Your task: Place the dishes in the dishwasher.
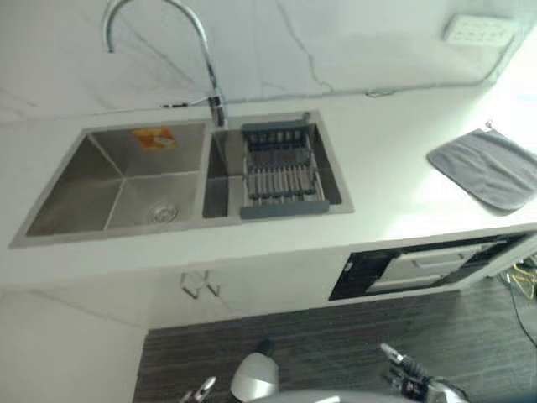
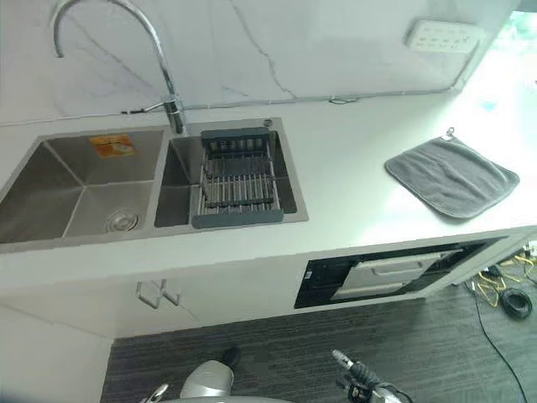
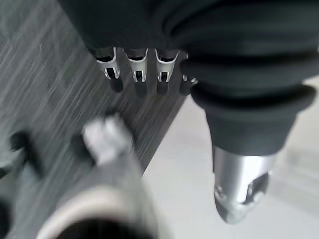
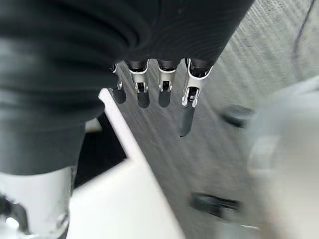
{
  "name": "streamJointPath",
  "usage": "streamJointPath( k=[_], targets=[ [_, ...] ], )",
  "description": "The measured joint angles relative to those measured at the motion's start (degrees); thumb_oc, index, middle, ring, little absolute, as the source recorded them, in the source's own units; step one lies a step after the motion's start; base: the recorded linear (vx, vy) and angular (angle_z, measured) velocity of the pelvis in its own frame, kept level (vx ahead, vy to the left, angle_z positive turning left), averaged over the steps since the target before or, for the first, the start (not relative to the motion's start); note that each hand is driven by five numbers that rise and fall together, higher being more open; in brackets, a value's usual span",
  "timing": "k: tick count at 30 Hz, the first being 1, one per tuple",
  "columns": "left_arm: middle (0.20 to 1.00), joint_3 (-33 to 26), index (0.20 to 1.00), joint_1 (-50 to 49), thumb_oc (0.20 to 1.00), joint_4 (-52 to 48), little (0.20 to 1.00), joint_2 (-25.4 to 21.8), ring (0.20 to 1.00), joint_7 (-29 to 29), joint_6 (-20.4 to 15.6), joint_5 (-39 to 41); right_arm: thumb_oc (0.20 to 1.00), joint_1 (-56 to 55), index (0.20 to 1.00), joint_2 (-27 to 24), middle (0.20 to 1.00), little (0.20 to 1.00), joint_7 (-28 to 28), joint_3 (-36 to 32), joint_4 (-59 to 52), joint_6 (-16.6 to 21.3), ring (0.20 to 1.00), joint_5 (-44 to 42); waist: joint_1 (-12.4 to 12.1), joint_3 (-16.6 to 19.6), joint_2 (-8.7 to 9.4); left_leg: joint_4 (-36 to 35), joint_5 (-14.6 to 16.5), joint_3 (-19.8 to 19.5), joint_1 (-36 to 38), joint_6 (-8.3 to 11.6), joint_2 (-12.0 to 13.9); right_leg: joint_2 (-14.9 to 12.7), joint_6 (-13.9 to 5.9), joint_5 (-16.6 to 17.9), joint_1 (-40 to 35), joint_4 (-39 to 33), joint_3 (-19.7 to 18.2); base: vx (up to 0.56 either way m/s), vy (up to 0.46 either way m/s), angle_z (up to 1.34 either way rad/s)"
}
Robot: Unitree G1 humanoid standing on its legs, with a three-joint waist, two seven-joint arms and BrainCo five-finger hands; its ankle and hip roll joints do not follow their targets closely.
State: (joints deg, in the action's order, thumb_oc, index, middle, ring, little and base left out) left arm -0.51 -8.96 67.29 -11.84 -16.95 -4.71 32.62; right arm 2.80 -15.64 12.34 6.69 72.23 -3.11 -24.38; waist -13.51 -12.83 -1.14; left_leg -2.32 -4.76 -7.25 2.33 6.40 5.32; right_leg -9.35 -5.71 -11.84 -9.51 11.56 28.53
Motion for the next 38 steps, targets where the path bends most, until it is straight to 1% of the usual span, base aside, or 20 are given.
streamJointPath(
  k=[1,3,5,6,7,10,12,13,14,16,18,19,20,21,24,26,27,29,32,38],
  targets=[
    [1.0,2.41,1.0,2.47,1.0,0.0,1.0,-1.27,1.0,-2.01,2.14,-2.39,1.0,-0.31,1.0,-0.64,1.0,1.0,1.82,1.54,0.77,-2.7,1.0,2.02,1.26,-0.07,-0.45,-0.25,-0.03,0.63,0.03,-0.02,0.31,0.2,-0.06,0.64,0.05,-0.94,-0.52,0.0,0.033,-0.34],
    [1.0,3.44,1.0,6.76,1.0,0.52,1.0,-2.24,1.0,-4.31,5.14,-2.88,1.0,-0.09,1.0,-1.6,1.0,1.0,3.66,1.58,1.52,-4.1,1.0,2.08,3.75,0.0,-0.68,-0.68,-0.04,3.11,0.88,-0.05,0.88,0.79,0.0,1.95,0.12,-2.81,-2.34,-0.01,0.062,-0.46],
    [1.0,4.72,1.0,10.36,1.0,0.6,1.0,-2.38,1.0,-5.31,6.53,-4.24,1.0,0.21,1.0,-2.16,1.0,1.0,3.87,1.16,1.54,-4.17,1.0,3.21,5.79,0.06,-0.89,-0.65,-0.03,5.04,0.97,-0.05,1.31,1.38,0.16,3.39,0.02,-4.45,-3.31,0.05,0.03,-0.52],
    [1.0,5.12,1.0,12.03,1.0,-0.7,1.0,-2.01,1.0,-5.77,7.24,-5.62,1.0,0.88,1.0,-2.32,1.0,1.0,3.49,1.15,1.55,-5.72,1.0,5.12,7.98,0.18,-0.85,-1.71,-0.03,6.85,2.4,-0.04,1.77,2.25,0.2,4.65,-0.99,-6.76,-5.11,0.07,0.003,-0.52],
    [1.0,5.57,1.0,12.12,1.0,-1.38,1.0,-1.76,1.0,-5.65,7.35,-7.2,1.0,0.62,1.0,-2.37,1.0,1.0,3.27,1.13,1.58,-6.32,1.0,5.33,8.95,0.27,-0.76,-2.14,0.03,7.58,3.26,-0.06,2.03,2.54,0.24,5.14,-1.43,-7.8,-5.92,0.06,0.003,-0.55],
    [1.0,9.11,1.0,11.62,1.0,-1.38,1.0,-1.7,1.0,-4.79,8.05,-11.92,1.0,-0.99,1.0,-2.27,1.0,1.0,2.73,1.23,1.6,-7.4,1.0,5.98,9.7,0.45,-0.9,-2.55,0.04,9.29,3.79,-0.06,2.54,3.14,0.53,5.87,-1.38,-8.76,-7.4,0.02,0.008,-0.27],
    [1.0,10.1,1.0,11.74,1.0,-1.86,1.0,-1.94,1.0,-3.85,9.16,-16.23,1.0,-3.3,1.0,-2.28,1.0,1.0,1.26,0.52,1.45,-7.26,1.0,6.45,11.6,0.58,-1.07,-2.54,0.08,10.12,3.93,-0.13,2.7,3.26,0.65,6.18,-0.86,-8.86,-8.3,0.01,0.016,-0.24],
    [1.0,11.98,1.0,11.66,1.0,-1.81,1.0,-2.31,1.0,-3.6,9.38,-17.29,1.0,-3.4,1.0,-2.37,1.0,1.0,0.86,-0.2,1.43,-7.18,1.0,6.46,11.83,0.68,-1.26,-2.55,0.15,11.09,3.98,-0.24,2.8,3.28,0.68,6.35,-0.3,-8.76,-9.22,0.03,0.023,-0.51],
    [1.0,14.19,1.0,11.78,1.0,-1.43,1.0,-2.55,1.0,-3.33,10.02,-20.69,1.0,-3.37,1.0,-2.39,1.0,1.0,0.06,-0.54,1.3,-6.57,1.0,6.4,13.09,0.71,-1.45,-2.54,0.23,12.54,4.22,-0.38,2.95,3.41,0.71,7.2,0.25,-9.3,-10.77,0.04,0.026,-0.55],
    [1.0,14.52,1.0,11.62,1.0,-1.04,1.0,-2.66,1.0,-3.28,11.27,-22.66,1.0,-3.51,1.0,-2.36,1.0,1.0,-0.97,-0.63,0.95,-5.52,1.0,6.34,14.18,0.85,-1.53,-2.57,0.57,14.18,5.21,-0.67,3.05,3.5,0.68,7.61,0.52,-9.97,-12.52,0.04,0.02,-0.5],
    [1.0,14.63,1.0,11.44,1.0,-0.79,1.0,-2.78,1.0,-3.28,11.61,-22.65,1.0,-3.39,1.0,-2.36,1.0,1.0,-1.39,-0.63,0.85,-3.91,1.0,6.34,14.5,1.11,-1.96,-2.58,0.86,15.42,5.74,-0.98,3.22,3.55,0.7,7.99,0.86,-9.98,-13.86,0.05,0.007,-0.4],
    [1.0,14.8,1.0,11.53,1.0,-0.86,1.0,-2.71,1.0,-3.33,11.75,-22.63,1.0,-3.78,1.0,-2.29,1.0,1.0,-1.76,-0.57,0.71,-2.47,1.0,6.34,14.96,1.4,-2.25,-2.58,0.9,15.89,5.88,-1.03,3.26,3.62,0.7,8.34,0.97,-10.27,-14.37,0.03,-0.002,-0.29],
    [1.0,15.72,1.0,11.51,1.0,-1.04,1.0,-2.73,1.0,-3.36,11.79,-22.59,1.0,-4.26,1.0,-2.24,1.0,1.0,-2.12,-0.51,0.22,-0.63,1.0,6.3,14.83,1.82,-2.58,-2.58,0.89,16.23,5.94,-1.04,3.31,3.77,0.53,8.57,1.06,-10.58,-15.05,0.01,-0.004,-0.31],
    [1.0,16.47,1.0,11.47,1.0,-1.28,1.0,-2.6,1.0,-3.34,11.78,-22.54,1.0,-4.55,1.0,-2.23,1.0,1.0,-2.24,-0.35,-1.22,0.62,1.0,6.1,14.93,2.24,-2.84,-2.58,0.89,17.23,5.99,-1.04,3.47,3.85,0.81,8.94,1.52,-10.56,-15.58,0.0,-0.006,-0.31],
    [1.0,18.6,1.0,11.7,1.0,-2.52,1.0,-2.01,1.0,-3.35,11.01,-22.48,1.0,-4.55,1.0,-1.54,1.0,1.0,-2.81,-0.22,-5.83,3.76,1.0,5.09,15.3,2.76,-3.1,-2.57,0.79,17.72,5.93,-1.02,3.55,4.05,0.89,9.63,2.01,-10.72,-16.52,-0.02,-0.02,-0.19],
    [1.0,19.07,1.0,11.61,1.0,-2.54,1.0,-1.73,1.0,-2.85,10.41,-22.49,1.0,-3.75,1.0,-1.38,1.0,1.0,-3.55,1.96,-7.62,4.13,1.0,5.15,15.46,3.44,-2.79,-2.57,0.8,18.67,5.87,-1.02,3.58,4.05,0.81,10.13,2.28,-11.23,-17.04,0.02,-0.032,-0.16],
    [1.0,19.71,1.0,11.56,1.0,-2.53,1.0,-1.68,1.0,-2.48,9.26,-22.49,1.0,-3.28,1.0,-0.77,1.0,1.0,-4.45,2.37,-7.61,4.8,1.0,5.16,15.48,3.84,-2.16,-2.57,0.8,18.83,5.85,-1.02,3.54,4.05,0.81,10.42,2.25,-11.6,-17.1,0.04,-0.03,-0.08],
    [1.0,20.46,1.0,11.08,1.0,-2.53,1.0,-1.69,1.0,-1.92,8.16,-22.49,1.0,-3.26,1.0,0.08,1.0,1.0,-5.22,2.93,-7.58,5.0,1.0,5.16,15.46,4.58,-1.24,-2.57,0.8,18.9,5.97,-1.02,3.54,4.06,0.81,10.41,2.16,-11.67,-17.35,0.04,-0.015,-0.04],
    [1.0,20.73,1.0,10.84,1.0,-2.53,1.0,-1.73,1.0,-1.17,7.25,-22.48,1.0,-3.25,1.0,0.6,1.0,1.0,-5.82,4.05,-7.52,5.01,1.0,5.21,15.44,5.16,-0.52,-2.57,0.82,19.04,6.29,-1.04,3.5,4.06,0.8,10.43,1.89,-11.8,-17.52,0.02,-0.004,-0.04],
    [1.0,20.68,1.0,10.07,1.0,-2.53,1.0,-1.73,1.0,-1.23,6.8,-22.5,1.0,-3.27,1.0,0.6,1.0,1.0,-6.47,4.12,-7.52,5.17,1.0,5.28,14.82,5.85,-1.54,-2.58,0.93,19.96,6.91,-1.15,3.5,4.09,0.74,11.2,1.29,-12.85,-18.2,0.01,0.002,-0.06]
  ],
)
